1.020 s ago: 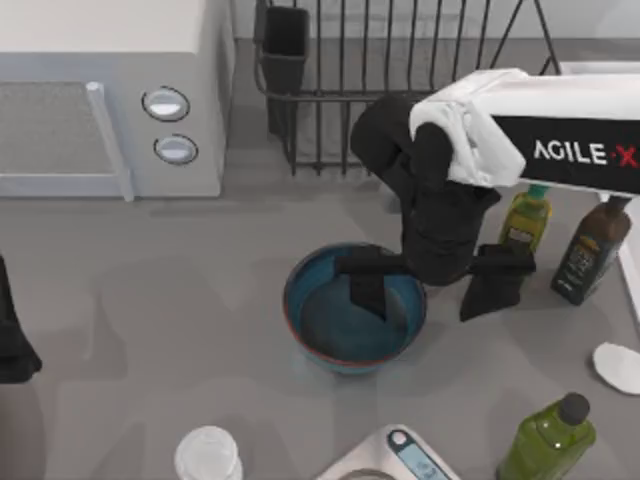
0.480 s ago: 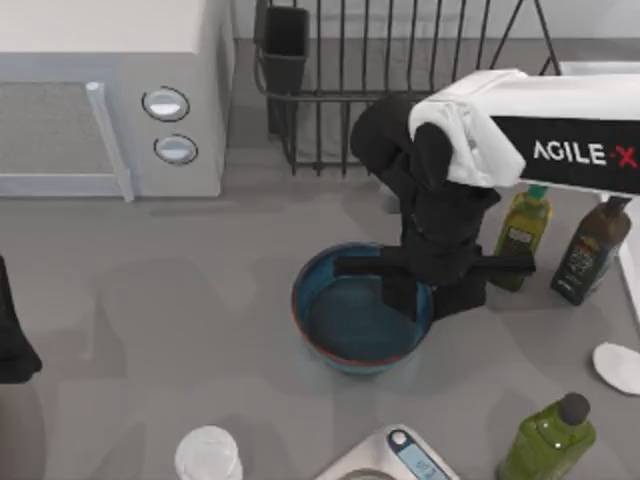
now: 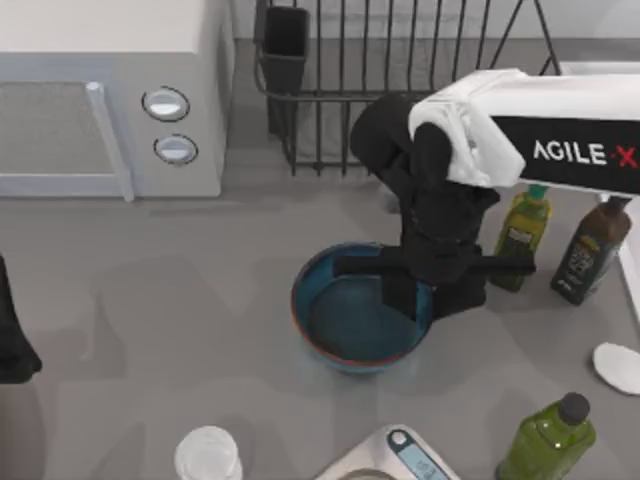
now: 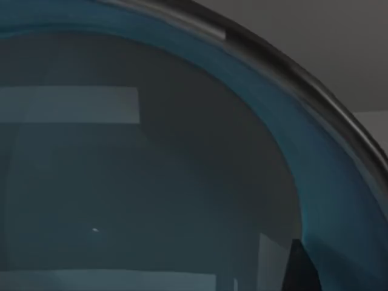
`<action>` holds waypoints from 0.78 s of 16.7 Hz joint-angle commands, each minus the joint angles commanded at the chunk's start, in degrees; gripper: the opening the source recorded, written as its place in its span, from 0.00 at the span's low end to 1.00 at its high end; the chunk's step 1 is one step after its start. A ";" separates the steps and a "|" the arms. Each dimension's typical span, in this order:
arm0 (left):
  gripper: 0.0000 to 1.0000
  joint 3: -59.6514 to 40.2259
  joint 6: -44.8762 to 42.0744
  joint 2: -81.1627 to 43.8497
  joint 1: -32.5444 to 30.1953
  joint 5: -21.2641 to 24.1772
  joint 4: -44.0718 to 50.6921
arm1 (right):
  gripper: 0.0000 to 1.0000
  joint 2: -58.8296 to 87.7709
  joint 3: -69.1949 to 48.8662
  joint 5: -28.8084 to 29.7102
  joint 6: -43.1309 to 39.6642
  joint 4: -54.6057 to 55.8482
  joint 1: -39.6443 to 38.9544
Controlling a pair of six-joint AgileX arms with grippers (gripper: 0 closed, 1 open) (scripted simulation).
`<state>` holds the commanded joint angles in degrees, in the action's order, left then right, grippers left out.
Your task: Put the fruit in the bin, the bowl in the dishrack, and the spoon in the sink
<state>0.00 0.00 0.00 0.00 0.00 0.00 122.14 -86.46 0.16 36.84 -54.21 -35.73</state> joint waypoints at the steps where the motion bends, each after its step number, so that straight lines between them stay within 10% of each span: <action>1: 1.00 0.00 0.00 0.00 0.00 0.00 0.00 | 0.00 -0.04 -0.15 0.00 0.01 -0.14 -0.01; 13: 1.00 0.00 0.00 0.00 0.00 0.00 0.00 | 0.00 -4.59 -16.19 -0.04 -0.21 -20.78 0.15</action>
<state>0.00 0.00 0.00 0.00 0.00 0.00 117.55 -102.66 0.13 36.63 -74.99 -35.59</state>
